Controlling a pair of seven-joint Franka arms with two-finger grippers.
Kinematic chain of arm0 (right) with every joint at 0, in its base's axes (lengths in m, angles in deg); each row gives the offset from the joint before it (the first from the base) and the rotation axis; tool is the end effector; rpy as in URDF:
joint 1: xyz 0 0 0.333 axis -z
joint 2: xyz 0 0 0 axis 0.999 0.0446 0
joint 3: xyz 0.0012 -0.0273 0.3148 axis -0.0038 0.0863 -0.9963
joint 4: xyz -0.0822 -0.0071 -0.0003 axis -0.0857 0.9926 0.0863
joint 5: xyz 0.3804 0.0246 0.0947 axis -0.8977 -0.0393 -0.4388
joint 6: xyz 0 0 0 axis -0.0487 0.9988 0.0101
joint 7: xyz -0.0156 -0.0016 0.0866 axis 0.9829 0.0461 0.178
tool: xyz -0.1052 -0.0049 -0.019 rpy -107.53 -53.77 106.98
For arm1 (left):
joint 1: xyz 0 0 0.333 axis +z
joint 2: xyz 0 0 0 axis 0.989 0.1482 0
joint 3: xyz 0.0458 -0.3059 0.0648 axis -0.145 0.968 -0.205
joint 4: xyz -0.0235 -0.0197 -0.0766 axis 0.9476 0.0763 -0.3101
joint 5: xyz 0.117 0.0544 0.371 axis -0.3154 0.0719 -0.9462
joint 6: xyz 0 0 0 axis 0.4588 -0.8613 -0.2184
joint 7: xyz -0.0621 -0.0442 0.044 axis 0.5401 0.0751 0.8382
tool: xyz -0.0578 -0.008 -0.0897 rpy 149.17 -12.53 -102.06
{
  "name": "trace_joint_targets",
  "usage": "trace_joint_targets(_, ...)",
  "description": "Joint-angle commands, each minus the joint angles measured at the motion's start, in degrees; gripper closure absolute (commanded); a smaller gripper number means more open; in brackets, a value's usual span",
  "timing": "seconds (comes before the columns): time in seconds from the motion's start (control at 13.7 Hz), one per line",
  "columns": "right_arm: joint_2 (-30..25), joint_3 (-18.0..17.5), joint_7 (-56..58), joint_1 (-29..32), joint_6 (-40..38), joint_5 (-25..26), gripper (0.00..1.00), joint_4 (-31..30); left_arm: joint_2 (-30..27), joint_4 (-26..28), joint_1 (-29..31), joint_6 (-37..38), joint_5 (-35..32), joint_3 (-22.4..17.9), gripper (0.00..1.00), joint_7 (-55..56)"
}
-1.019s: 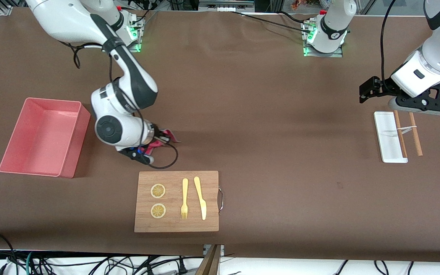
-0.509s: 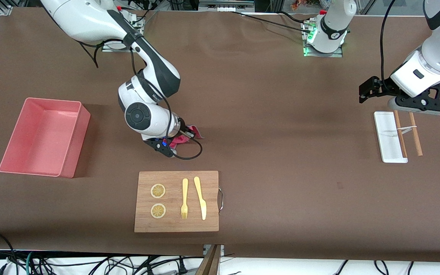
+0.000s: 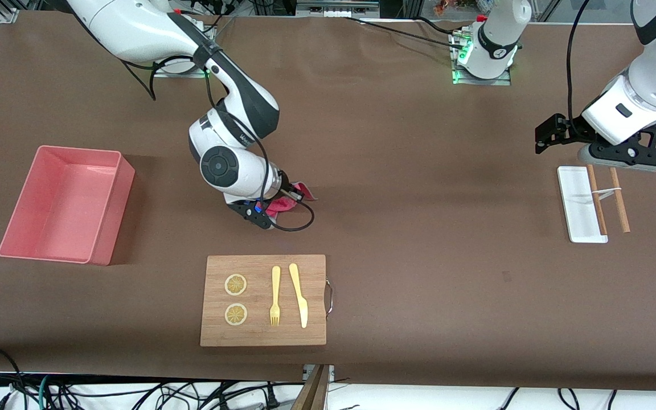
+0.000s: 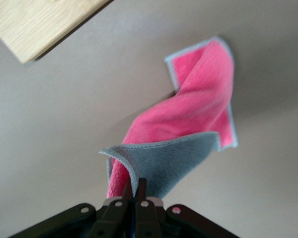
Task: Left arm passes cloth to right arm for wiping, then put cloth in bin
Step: 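Wipe the table with the cloth in the right gripper, sweeping back and forth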
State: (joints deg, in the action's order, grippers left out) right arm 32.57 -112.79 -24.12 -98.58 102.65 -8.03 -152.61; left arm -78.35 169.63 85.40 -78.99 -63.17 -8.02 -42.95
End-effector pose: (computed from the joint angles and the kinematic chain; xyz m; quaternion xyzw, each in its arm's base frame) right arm 0.5830 0.3747 0.2914 -0.9555 0.2477 0.1410 0.0760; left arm 0.5537 -0.0653 0.5713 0.9983 -0.0561 -0.0165 0.0069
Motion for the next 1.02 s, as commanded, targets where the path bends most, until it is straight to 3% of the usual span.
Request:
trace_joint_targets(0.0, -0.8, 1.1, 9.0, 4.1, -5.1, 0.8, 1.00, -0.1, -0.2, 0.3, -0.1, -0.6, 0.2, 0.1, 0.00, -1.0)
trace_joint_targets(0.36, -2.0, 7.7, 24.9, 7.4, -12.9, 1.1, 1.00, -0.1, -0.2, 0.2, -0.1, -0.6, 0.2, 0.1, 0.00, -1.0)
trace_joint_targets(0.95, -3.1, 21.1, 49.1, 8.4, -17.2, 1.1, 1.00, -0.1, -0.2, 0.2, -0.1, -0.6, 0.2, 0.1, 0.00, -1.0)
